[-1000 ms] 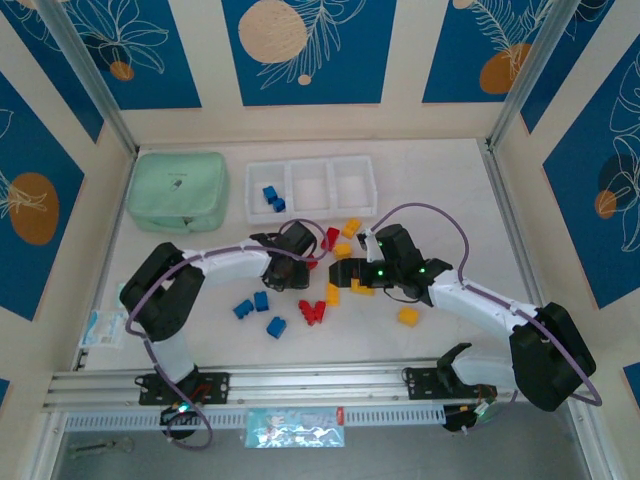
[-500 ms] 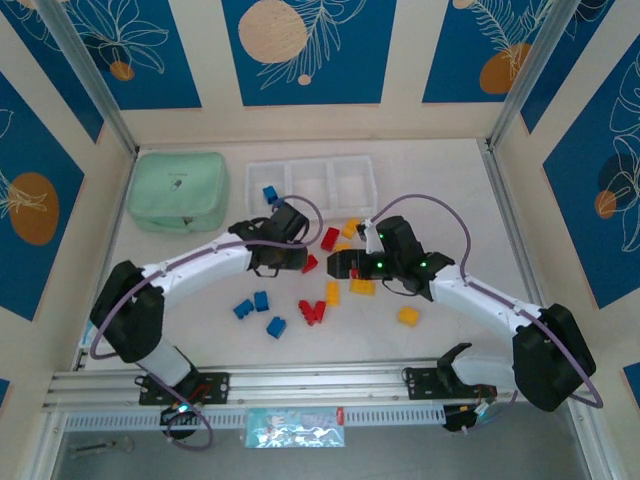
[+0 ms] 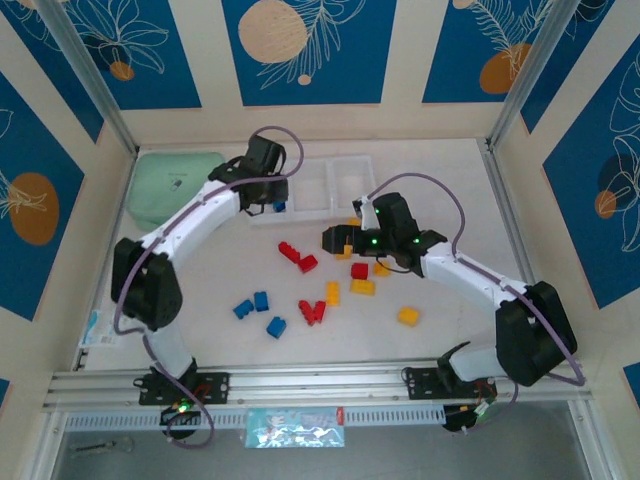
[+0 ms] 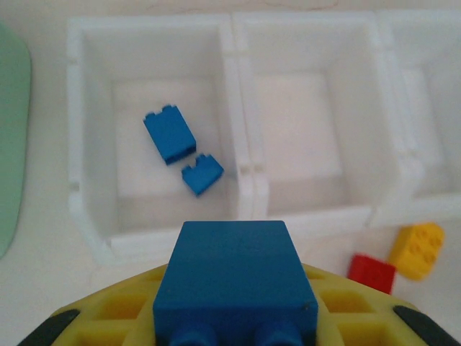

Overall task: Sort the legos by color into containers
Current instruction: Place the lego in the container.

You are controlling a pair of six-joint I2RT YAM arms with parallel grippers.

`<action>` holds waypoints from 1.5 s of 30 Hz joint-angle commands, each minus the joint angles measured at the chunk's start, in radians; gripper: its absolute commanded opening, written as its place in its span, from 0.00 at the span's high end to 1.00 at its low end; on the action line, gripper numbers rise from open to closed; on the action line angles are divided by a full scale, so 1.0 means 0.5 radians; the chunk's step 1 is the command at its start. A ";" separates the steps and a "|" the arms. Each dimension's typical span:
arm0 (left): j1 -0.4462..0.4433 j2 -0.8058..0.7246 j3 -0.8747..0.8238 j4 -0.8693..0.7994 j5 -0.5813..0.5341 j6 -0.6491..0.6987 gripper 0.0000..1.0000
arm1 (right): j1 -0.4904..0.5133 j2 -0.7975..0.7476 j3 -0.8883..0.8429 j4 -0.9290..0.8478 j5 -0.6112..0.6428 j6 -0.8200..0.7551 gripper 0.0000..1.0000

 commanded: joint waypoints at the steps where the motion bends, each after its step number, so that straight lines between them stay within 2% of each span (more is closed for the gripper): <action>1: 0.052 0.209 0.212 -0.019 -0.025 0.106 0.82 | -0.017 0.043 0.087 -0.018 -0.054 -0.041 0.01; 8: 0.106 0.629 0.563 -0.122 -0.097 0.106 0.80 | -0.064 0.077 0.124 -0.043 -0.059 -0.046 0.01; 11: 0.129 0.741 0.679 -0.196 -0.124 0.091 0.76 | -0.080 0.088 0.138 -0.061 -0.067 -0.051 0.01; 16: 0.152 0.784 0.732 -0.196 -0.110 0.112 0.56 | -0.083 0.095 0.144 -0.066 -0.071 -0.049 0.01; 21: 0.156 0.722 0.753 -0.237 -0.072 0.129 0.48 | -0.083 0.076 0.157 -0.103 -0.054 -0.064 0.01; 24: 0.156 0.627 0.717 -0.281 -0.021 0.116 0.48 | -0.083 0.048 0.157 -0.128 -0.032 -0.075 0.01; 33: 0.119 -0.007 -0.043 -0.086 0.261 0.022 0.45 | -0.039 -0.047 0.124 -0.220 0.019 -0.107 0.01; 45: -0.152 -0.856 -1.016 -0.245 0.204 -0.174 0.41 | 0.282 -0.117 0.022 -0.250 0.142 -0.086 0.01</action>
